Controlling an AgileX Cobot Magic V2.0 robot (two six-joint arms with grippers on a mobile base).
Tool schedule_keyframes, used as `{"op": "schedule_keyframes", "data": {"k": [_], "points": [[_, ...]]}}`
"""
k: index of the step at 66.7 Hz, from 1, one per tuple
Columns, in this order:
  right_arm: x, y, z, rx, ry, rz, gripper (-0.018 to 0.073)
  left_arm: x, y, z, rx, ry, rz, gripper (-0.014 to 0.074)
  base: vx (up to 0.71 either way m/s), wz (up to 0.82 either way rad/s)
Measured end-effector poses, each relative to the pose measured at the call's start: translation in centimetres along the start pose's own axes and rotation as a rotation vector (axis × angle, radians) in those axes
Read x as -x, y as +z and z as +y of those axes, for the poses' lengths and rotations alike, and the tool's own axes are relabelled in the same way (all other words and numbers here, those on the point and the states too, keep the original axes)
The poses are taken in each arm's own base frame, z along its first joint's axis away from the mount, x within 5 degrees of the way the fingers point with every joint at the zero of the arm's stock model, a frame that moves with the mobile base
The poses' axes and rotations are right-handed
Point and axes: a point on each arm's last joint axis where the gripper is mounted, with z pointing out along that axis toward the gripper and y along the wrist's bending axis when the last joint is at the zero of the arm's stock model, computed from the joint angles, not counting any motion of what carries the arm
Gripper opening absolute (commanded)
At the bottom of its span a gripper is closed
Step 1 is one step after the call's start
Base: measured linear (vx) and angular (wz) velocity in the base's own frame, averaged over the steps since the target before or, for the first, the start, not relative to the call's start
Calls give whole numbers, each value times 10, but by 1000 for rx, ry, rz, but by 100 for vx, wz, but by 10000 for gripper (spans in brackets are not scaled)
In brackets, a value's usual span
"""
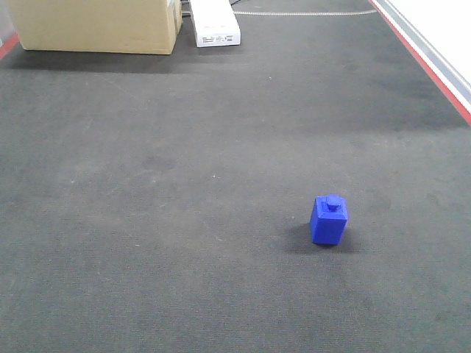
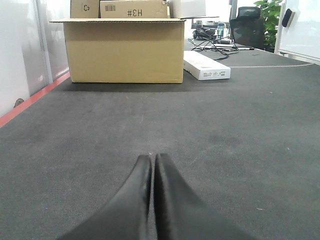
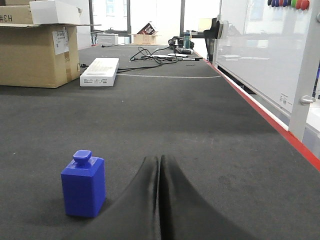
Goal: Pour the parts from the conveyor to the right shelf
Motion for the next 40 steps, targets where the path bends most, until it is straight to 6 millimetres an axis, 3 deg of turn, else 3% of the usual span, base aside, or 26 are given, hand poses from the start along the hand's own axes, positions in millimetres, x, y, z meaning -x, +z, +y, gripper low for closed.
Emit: {"op": "schedule_keyframes", "data": {"k": [40], "points": [[0,0,0,0,0,0,-9,0,0,0,0,0,0,-6,0,0]]}}
